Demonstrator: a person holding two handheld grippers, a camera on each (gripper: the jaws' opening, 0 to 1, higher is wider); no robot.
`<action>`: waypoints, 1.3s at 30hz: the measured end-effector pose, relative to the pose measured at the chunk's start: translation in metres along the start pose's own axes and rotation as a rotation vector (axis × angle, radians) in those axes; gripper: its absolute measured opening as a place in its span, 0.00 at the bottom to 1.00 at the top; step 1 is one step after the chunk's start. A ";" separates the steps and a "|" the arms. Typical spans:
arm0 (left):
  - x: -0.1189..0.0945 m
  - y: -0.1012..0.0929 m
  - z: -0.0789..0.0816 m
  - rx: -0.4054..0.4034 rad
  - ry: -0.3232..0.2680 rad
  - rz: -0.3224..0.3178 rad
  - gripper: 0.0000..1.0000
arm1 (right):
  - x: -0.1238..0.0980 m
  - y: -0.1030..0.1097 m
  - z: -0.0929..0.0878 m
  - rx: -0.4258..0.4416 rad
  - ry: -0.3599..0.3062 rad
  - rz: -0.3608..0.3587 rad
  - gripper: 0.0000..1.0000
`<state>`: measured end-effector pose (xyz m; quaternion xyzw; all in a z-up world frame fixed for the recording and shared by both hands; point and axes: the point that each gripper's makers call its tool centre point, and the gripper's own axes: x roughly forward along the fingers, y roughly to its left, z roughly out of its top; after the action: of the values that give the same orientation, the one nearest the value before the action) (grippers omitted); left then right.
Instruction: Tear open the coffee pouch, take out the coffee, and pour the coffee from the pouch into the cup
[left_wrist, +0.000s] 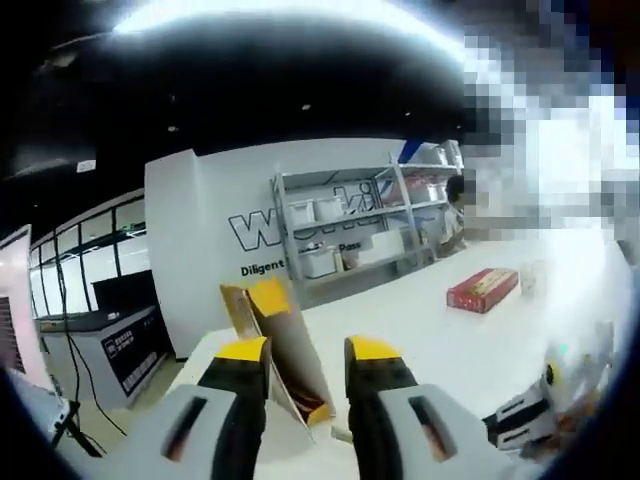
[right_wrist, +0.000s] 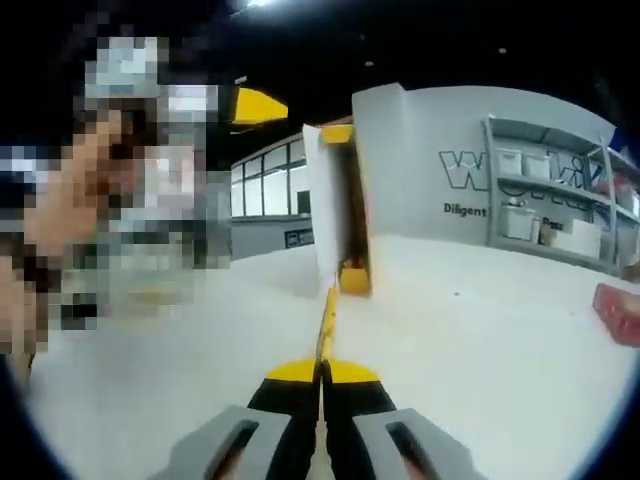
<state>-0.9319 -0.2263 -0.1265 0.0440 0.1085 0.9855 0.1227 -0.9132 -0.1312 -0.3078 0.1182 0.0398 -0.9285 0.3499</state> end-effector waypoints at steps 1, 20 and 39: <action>-0.009 -0.005 -0.001 -0.002 -0.005 -0.003 0.31 | -0.003 0.001 0.000 -0.004 -0.001 0.009 0.02; -0.144 -0.099 -0.076 -0.097 -0.011 -0.128 0.30 | -0.111 0.003 -0.037 -0.042 0.034 0.175 0.02; -0.177 -0.123 -0.077 -0.202 -0.112 -0.202 0.23 | -0.193 -0.013 -0.065 -0.171 0.053 0.446 0.02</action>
<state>-0.7412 -0.1700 -0.2399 0.0750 0.0057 0.9701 0.2306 -0.7696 0.0123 -0.3228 0.1183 0.1002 -0.8181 0.5538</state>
